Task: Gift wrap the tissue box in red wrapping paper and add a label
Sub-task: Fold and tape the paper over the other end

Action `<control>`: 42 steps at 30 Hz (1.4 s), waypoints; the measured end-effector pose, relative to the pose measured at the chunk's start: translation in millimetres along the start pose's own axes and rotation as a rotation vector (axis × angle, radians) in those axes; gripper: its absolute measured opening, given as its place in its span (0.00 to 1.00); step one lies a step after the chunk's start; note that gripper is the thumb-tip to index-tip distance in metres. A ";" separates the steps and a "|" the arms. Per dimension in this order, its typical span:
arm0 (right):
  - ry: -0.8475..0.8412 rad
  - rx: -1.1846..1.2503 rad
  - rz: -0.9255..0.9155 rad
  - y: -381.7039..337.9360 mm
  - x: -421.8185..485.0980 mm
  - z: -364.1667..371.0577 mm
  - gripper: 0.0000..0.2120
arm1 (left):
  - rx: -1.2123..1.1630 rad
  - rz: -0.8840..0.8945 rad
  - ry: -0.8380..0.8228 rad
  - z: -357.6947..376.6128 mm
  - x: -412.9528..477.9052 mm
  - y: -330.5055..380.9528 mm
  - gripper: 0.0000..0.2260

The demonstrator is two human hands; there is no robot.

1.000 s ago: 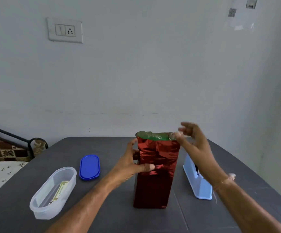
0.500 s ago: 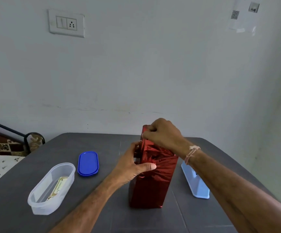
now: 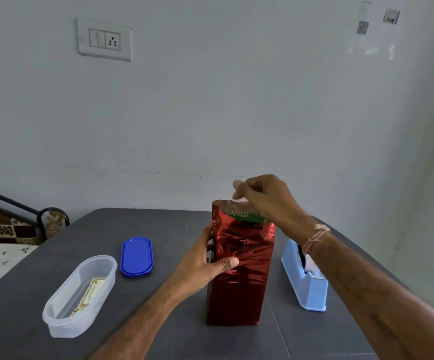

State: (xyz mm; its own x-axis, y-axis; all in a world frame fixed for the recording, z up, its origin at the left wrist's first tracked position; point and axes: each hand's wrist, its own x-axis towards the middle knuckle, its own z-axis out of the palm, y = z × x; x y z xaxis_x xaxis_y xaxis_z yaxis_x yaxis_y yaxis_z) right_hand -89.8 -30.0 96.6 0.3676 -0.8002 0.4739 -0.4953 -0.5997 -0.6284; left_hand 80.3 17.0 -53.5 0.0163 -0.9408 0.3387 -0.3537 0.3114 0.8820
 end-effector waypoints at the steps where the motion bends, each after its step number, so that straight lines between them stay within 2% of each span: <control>1: 0.058 0.032 -0.029 2.8 -2.9 -4.9 0.15 | 0.007 0.023 0.007 0.8 -0.4 1.1 0.41; 3: 0.178 0.134 -0.055 14.2 -12.6 -11.8 0.14 | 0.042 0.070 0.037 4.0 -2.2 4.9 0.45; 5: 0.213 0.268 -0.012 32.2 -30.9 -14.2 0.22 | 0.068 0.101 0.063 8.6 -6.4 10.0 0.46; 8: 0.179 0.411 0.128 72.1 -64.6 1.0 0.36 | 0.065 0.135 0.068 15.4 -13.5 13.9 0.37; 10: 0.121 0.466 0.221 96.9 -82.9 17.4 0.41 | 0.065 0.148 0.091 17.0 -17.0 15.0 0.32; 12: 0.028 0.491 0.206 106.3 -96.1 24.5 0.35 | 0.090 0.170 0.103 19.0 -18.6 20.7 0.28; 14: -0.060 0.497 0.158 94.1 -99.7 28.3 0.24 | 0.145 0.178 0.092 16.0 -19.5 22.3 0.27; 16: -0.129 0.467 0.104 84.7 -101.7 22.1 0.19 | 0.198 0.190 0.087 14.9 -17.3 24.2 0.31; 20: -0.194 0.226 -0.034 86.7 -92.7 19.2 0.24 | 0.355 0.223 0.052 3.5 -12.7 23.5 0.41; 23: -0.230 0.054 -0.084 89.1 -90.2 15.5 0.31 | 0.502 0.202 0.010 -7.0 -9.1 24.3 0.43; 25: -0.241 -0.007 -0.102 91.3 -86.2 12.7 0.35 | 0.633 0.217 -0.019 -15.8 -5.2 24.7 0.44; 28: -0.276 -0.120 -0.122 99.5 -77.8 11.3 0.41 | 0.814 0.250 -0.084 -24.4 1.4 33.1 0.38; 32: -0.312 -0.242 -0.142 99.9 -71.9 7.2 0.44 | 0.953 0.295 -0.170 -29.3 9.6 42.3 0.37; 35: -0.325 -0.305 -0.179 99.3 -71.6 4.9 0.45 | 0.937 0.300 -0.195 -28.7 12.7 40.7 0.37; 39: -0.314 -0.090 -0.197 93.6 -72.1 -0.9 0.32 | 0.696 0.230 -0.158 -25.5 10.7 46.1 0.31; 40: -0.300 -0.086 -0.208 93.9 -71.6 -1.5 0.32 | 0.672 0.223 -0.158 -25.1 10.2 46.4 0.30; 42: -0.267 -0.175 -0.250 98.9 -69.8 1.0 0.37 | 0.671 0.249 -0.162 -25.0 10.3 44.2 0.30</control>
State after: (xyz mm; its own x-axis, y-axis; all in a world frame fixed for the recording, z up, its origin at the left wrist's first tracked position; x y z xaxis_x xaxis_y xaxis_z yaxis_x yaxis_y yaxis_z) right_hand -163.7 -33.5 0.8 0.6740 -0.6161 0.4077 -0.4824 -0.7850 -0.3887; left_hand 88.2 24.4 -2.8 -0.2597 -0.8770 0.4043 -0.8265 0.4184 0.3766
